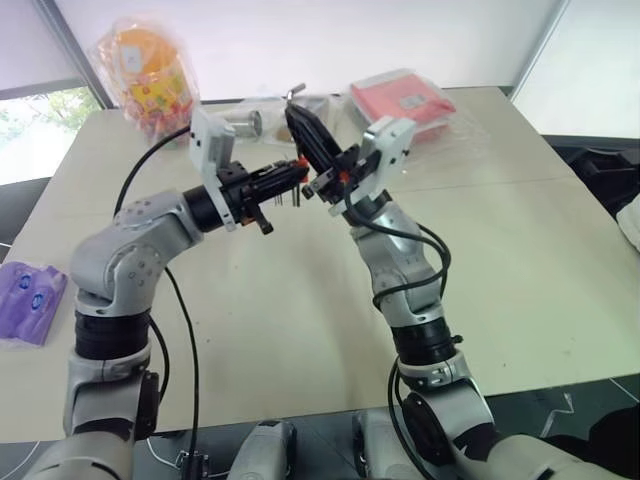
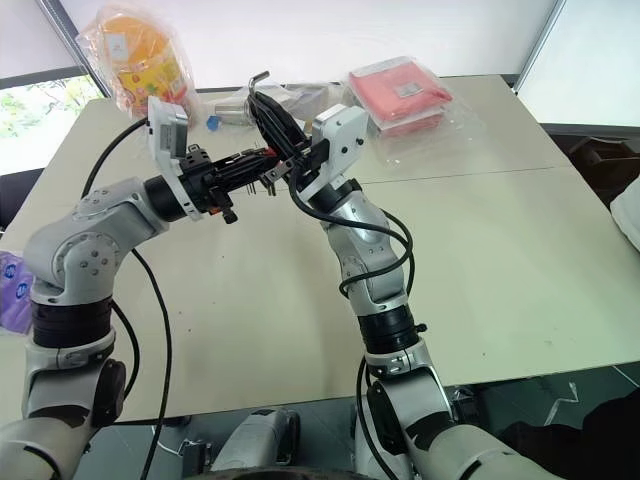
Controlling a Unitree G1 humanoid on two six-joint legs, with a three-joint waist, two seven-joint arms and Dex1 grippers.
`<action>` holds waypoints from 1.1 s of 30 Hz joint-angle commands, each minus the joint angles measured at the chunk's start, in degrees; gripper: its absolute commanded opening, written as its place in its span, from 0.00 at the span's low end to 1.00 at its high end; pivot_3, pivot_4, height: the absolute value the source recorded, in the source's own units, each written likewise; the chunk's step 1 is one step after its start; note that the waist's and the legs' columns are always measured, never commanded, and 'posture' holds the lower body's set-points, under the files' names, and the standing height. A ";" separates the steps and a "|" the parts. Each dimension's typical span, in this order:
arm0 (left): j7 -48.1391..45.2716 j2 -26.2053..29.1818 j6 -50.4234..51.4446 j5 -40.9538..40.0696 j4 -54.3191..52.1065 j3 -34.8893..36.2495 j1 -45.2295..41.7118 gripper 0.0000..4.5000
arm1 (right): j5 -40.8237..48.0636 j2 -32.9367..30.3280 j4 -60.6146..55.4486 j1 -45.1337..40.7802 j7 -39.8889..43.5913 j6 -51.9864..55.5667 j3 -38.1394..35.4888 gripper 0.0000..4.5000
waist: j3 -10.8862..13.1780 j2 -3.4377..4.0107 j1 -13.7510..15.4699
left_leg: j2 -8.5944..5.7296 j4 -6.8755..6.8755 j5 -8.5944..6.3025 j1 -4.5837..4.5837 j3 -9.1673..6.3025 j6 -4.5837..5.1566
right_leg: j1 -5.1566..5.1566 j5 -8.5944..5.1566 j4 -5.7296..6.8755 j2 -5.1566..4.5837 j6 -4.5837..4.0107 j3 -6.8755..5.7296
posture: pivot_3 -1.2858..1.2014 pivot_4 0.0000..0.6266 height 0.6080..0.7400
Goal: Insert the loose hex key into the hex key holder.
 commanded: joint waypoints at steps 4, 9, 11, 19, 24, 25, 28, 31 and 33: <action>0.88 0.11 -0.40 -0.92 -0.74 1.55 -0.98 0.00 | -0.07 -0.05 -1.90 -0.90 -0.40 -1.26 -0.39 0.01 | 0.00 0.00 0.00 | 0.00 0.00 0.00 0.00 0.00 0.00 | 0.00 0.00 0.00 0.00 0.00 0.00 | 0.52 0.24 1.00; 1.30 0.17 -0.54 -0.89 -0.56 1.66 -0.80 0.00 | -0.02 -0.42 -2.32 -0.98 -0.77 -1.17 -0.57 0.01 | 0.00 0.00 0.00 | 0.00 0.00 0.00 0.00 0.00 0.00 | 0.00 0.00 0.00 0.00 0.00 0.00 | 0.52 0.24 1.00; 1.40 0.09 -0.57 -0.96 -0.34 1.74 -0.96 0.00 | -0.08 -0.55 -2.15 -1.02 -0.76 -1.25 -0.59 0.01 | 0.00 0.00 0.00 | 0.00 0.00 0.00 0.00 0.00 0.00 | 0.00 0.00 0.00 0.00 0.00 0.00 | 0.52 0.24 1.00; 1.63 -0.06 -0.67 -1.07 0.10 1.83 -1.24 0.00 | 0.05 -0.53 -2.39 -0.94 -0.63 -1.23 -0.42 0.01 | 0.00 0.00 0.00 | 0.00 0.00 0.00 0.00 0.00 0.00 | 0.00 0.00 0.00 0.00 0.00 0.00 | 0.52 0.24 1.00; 1.76 0.02 -0.71 -1.25 0.24 1.73 -1.24 0.00 | 0.18 -0.37 -2.73 -1.00 -0.53 -1.06 -0.17 0.01 | 0.00 0.00 0.00 | 0.00 0.00 0.00 0.00 0.00 0.00 | 0.00 0.00 0.00 0.00 0.00 0.00 | 0.52 0.24 1.00; 1.77 0.03 -0.73 -1.26 0.24 1.72 -1.23 0.00 | 0.22 -0.33 -2.84 -0.98 -0.49 -1.01 -0.09 0.01 | 0.00 0.00 0.00 | 0.00 0.00 0.00 0.00 0.00 0.00 | 0.00 0.00 0.00 0.00 0.00 0.00 | 0.52 0.24 1.00; 1.79 0.04 -0.88 -1.25 0.33 1.63 -1.25 0.00 | 0.32 -0.25 -2.99 -0.98 -0.40 -0.98 0.09 0.01 | 0.00 0.00 0.00 | 0.00 0.00 0.00 0.00 0.00 0.00 | 0.00 0.00 0.00 0.00 0.00 0.00 | 0.52 0.24 1.00; 1.81 0.03 -0.96 -1.29 0.35 1.58 -1.20 0.00 | 0.43 -0.21 -3.17 -1.15 -0.41 -0.96 0.23 0.01 | 0.00 0.00 0.00 | 0.00 0.00 0.00 0.00 0.00 0.00 | 0.00 0.00 0.00 0.00 0.00 0.00 | 0.52 0.24 1.00; 1.83 0.04 -0.96 -1.31 0.34 1.59 -1.15 0.00 | 0.44 -0.23 -3.17 -1.24 -0.43 -0.96 0.23 0.01 | 0.00 0.00 0.00 | 0.00 0.00 0.00 0.00 0.00 0.00 | 0.00 0.00 0.00 0.00 0.00 0.00 | 0.52 0.24 1.00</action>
